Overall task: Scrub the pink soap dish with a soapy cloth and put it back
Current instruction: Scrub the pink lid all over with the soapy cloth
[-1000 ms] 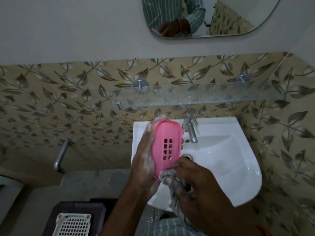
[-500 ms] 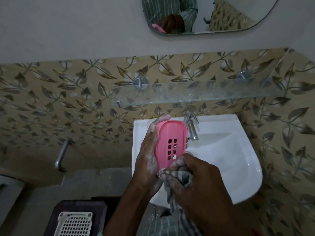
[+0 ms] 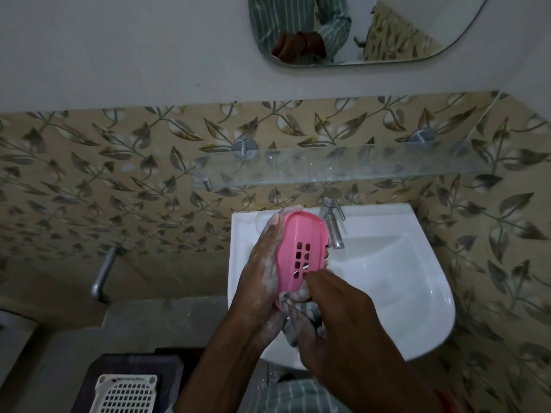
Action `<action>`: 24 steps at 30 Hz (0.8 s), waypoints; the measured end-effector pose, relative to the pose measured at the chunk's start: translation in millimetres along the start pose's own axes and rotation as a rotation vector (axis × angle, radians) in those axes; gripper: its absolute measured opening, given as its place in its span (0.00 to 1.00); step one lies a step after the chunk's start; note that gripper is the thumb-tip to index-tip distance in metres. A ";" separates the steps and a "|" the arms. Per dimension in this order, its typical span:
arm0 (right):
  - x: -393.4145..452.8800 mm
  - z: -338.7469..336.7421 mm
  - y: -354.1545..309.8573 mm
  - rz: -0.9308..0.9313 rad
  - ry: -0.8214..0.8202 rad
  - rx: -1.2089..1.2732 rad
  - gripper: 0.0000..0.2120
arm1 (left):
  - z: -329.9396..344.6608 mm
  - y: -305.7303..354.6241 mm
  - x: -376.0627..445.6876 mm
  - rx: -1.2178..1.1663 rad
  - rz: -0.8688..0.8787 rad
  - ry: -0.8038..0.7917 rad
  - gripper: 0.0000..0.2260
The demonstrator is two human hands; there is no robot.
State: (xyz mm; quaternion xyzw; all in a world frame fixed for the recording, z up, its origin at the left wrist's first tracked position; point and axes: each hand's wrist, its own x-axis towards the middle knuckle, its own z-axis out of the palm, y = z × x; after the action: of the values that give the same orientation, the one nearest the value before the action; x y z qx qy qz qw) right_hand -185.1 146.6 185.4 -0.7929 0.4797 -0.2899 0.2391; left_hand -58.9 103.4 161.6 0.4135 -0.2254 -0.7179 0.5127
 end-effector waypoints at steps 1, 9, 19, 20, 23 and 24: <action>0.5 1.3 0.7 0.006 0.040 0.012 0.12 | -1.2 -0.8 0.1 0.004 0.000 0.012 0.27; 10.1 -2.4 3.1 0.288 0.169 0.233 0.09 | 3.5 -9.2 -4.3 -0.085 -0.066 -0.061 0.31; 18.2 -27.4 6.9 0.430 -0.111 0.199 0.07 | 0.9 6.9 -1.1 -0.025 0.136 -0.121 0.24; 19.9 -31.2 9.8 0.430 -0.097 0.204 0.07 | -0.3 8.2 -1.0 -0.031 0.136 -0.135 0.24; 21.4 -36.8 13.2 0.397 -0.100 0.192 0.07 | 0.5 12.2 0.6 -0.009 0.139 -0.150 0.24; 20.7 -35.4 11.7 0.374 -0.121 0.177 0.07 | 0.5 11.8 1.3 -0.017 0.133 -0.139 0.25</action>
State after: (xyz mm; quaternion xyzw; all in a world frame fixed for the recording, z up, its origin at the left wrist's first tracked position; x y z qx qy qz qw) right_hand -209.1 119.4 208.0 -0.6819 0.5760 -0.2334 0.3857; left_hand -52.9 97.7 170.3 0.3423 -0.2812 -0.7111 0.5460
